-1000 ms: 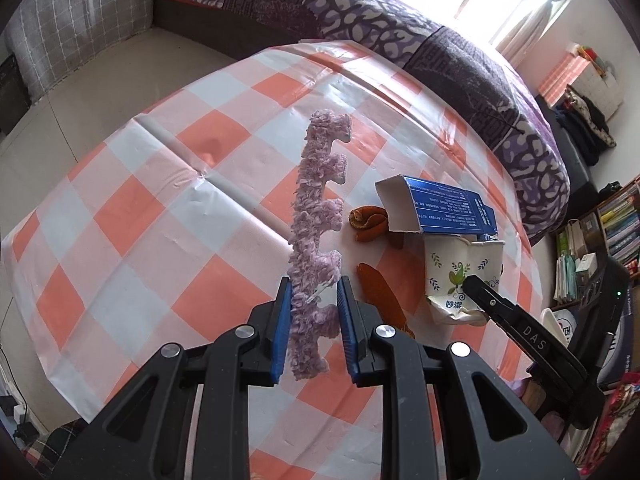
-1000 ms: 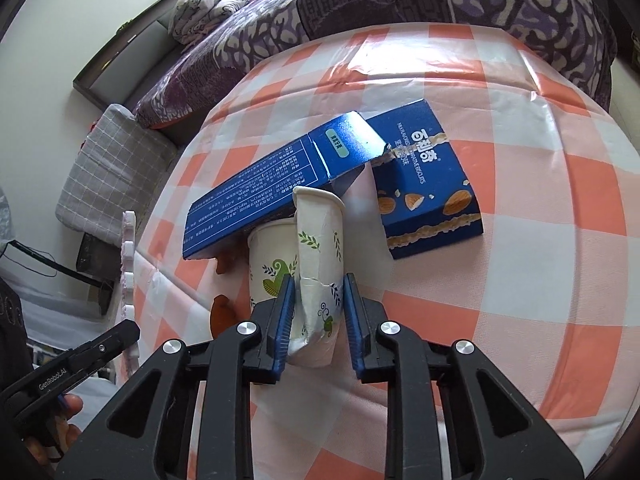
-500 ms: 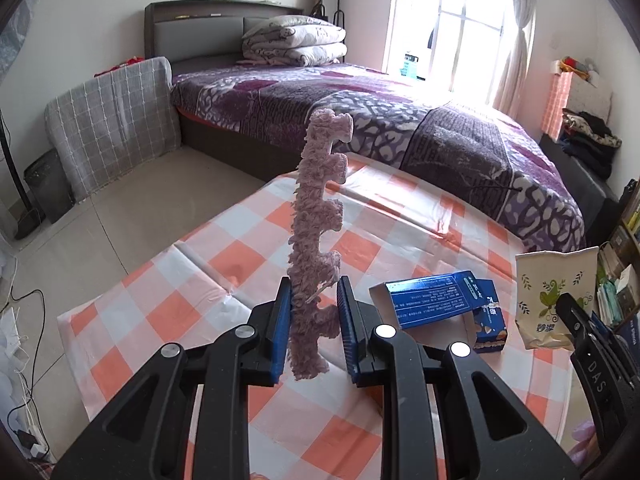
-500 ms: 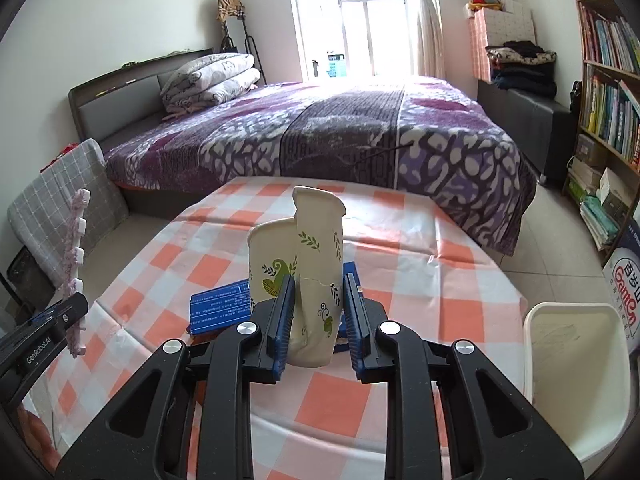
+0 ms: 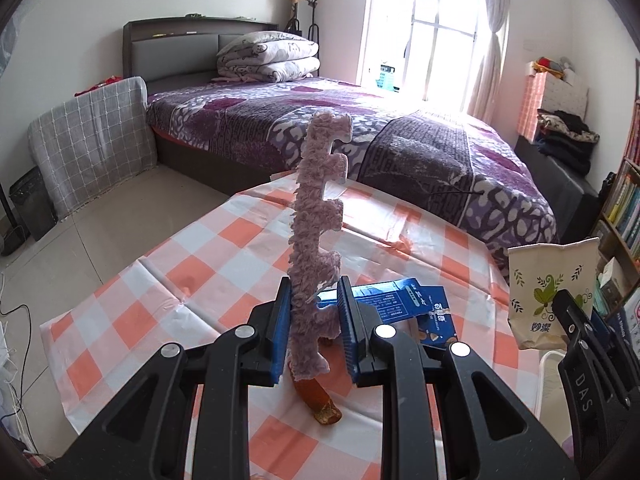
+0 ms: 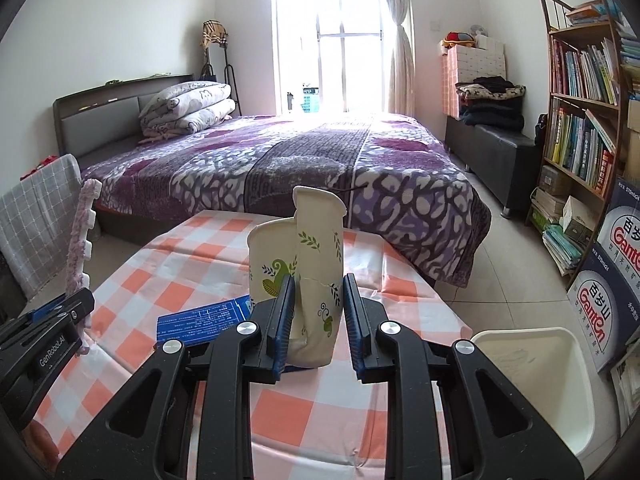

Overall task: Collect trash
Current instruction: 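Carry paper cup with right while left carries pink strip toward white bin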

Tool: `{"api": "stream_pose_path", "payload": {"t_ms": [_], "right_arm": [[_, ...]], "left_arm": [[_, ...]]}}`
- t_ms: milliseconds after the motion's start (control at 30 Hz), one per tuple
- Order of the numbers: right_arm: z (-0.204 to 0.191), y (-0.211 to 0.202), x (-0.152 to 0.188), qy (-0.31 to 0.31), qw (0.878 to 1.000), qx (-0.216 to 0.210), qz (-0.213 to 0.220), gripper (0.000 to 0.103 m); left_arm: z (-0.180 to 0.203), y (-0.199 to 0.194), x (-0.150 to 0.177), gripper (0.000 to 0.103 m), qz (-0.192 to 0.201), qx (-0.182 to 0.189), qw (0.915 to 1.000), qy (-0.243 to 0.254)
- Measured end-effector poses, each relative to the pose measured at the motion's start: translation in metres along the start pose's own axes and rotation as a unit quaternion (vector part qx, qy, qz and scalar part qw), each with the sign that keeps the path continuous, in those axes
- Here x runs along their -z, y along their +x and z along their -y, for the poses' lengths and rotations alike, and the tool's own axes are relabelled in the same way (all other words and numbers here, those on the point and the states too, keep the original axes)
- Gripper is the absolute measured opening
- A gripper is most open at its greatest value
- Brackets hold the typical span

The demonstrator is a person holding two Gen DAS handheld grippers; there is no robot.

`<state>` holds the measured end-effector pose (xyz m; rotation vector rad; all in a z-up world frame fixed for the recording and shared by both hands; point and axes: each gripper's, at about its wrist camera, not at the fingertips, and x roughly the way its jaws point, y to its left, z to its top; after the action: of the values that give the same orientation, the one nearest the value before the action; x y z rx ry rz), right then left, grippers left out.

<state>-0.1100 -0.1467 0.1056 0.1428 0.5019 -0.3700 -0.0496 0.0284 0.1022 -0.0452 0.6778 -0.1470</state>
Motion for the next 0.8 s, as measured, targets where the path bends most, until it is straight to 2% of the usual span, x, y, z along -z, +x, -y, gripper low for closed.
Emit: {"api": "stream_pose_path", "payload": {"t_ms": [800], "right_arm": [[0.072,-0.009,0.001,0.047,0.997,0.065,-0.001,0.024]], "left_arm": [[0.079,-0.008,0.015,0.023,-0.004,0.050,0.9972,0.055]]}}
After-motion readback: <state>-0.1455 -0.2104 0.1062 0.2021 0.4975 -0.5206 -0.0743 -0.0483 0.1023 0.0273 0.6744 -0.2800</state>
